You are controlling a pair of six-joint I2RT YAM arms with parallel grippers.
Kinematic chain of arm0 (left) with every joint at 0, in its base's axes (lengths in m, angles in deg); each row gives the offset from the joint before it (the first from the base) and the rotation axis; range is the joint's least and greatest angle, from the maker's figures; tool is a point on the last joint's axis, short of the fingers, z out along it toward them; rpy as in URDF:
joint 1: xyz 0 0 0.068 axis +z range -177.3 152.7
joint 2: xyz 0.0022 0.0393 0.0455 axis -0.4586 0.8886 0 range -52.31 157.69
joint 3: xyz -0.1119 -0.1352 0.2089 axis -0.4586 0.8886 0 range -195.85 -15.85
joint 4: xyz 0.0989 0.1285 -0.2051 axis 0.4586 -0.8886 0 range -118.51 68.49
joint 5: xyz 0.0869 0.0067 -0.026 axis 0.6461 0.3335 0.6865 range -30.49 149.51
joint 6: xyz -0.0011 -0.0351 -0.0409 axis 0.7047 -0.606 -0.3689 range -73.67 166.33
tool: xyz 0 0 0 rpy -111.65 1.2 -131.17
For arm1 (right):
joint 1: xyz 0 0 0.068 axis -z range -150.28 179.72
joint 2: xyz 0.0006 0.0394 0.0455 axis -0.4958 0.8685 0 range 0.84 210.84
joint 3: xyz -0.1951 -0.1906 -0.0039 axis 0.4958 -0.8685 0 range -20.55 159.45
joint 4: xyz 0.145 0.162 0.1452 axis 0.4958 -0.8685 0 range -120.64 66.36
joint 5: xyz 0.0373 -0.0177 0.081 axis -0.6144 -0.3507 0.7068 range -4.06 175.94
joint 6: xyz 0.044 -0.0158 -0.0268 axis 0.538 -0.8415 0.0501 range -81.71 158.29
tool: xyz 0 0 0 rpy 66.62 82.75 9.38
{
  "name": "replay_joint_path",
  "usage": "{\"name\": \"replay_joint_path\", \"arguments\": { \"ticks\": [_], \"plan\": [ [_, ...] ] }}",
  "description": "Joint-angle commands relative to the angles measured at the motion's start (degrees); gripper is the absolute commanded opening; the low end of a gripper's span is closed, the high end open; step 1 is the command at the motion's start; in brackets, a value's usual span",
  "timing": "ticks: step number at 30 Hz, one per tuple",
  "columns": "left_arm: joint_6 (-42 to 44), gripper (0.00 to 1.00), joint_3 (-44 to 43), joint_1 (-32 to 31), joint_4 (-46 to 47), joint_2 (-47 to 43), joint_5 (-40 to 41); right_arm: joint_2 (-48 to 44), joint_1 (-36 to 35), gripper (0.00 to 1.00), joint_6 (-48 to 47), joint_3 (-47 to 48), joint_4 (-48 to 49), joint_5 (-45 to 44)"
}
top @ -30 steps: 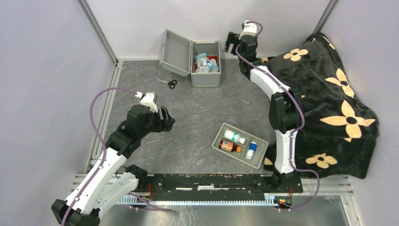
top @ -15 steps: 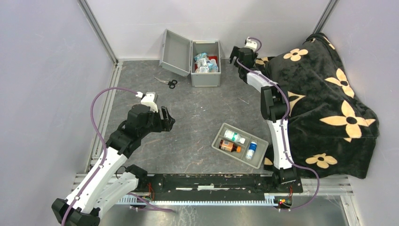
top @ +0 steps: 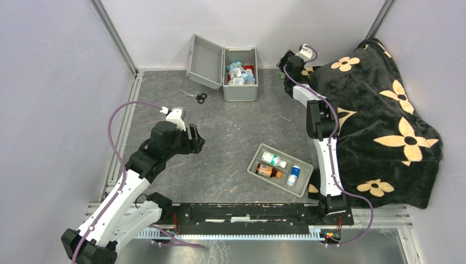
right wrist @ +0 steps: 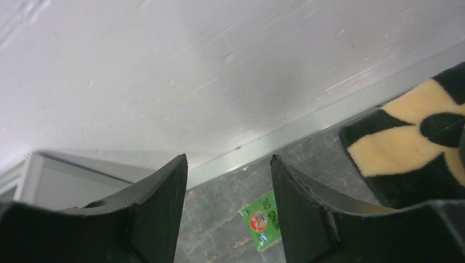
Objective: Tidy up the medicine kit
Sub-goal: Move the medical item to the center of the board.
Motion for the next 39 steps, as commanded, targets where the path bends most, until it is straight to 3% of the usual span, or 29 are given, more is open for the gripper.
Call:
{"name": "replay_joint_path", "arguments": {
  "ticks": [1,11,18,25,39],
  "plan": [
    [1.32,0.77,-0.59,-0.12,0.7,0.6,0.08,3.52,1.18,0.6,5.94,4.63,5.09,0.84],
    [1.26,0.77,-0.64,-0.08,0.74,1.74,0.06,7.15,2.66,0.18,10.91,6.51,7.18,1.63],
    [1.35,0.77,-0.7,-0.03,0.69,2.15,0.15,9.16,3.23,0.14,12.33,7.91,4.43,3.39],
    [1.33,0.77,-0.72,-0.1,0.61,2.21,0.15,9.32,3.85,0.0,12.55,8.11,0.56,6.74],
    [1.41,0.77,-0.77,-0.04,0.66,2.39,0.26,4.01,4.22,0.0,8.46,2.26,-6.32,10.2]
  ]
}}
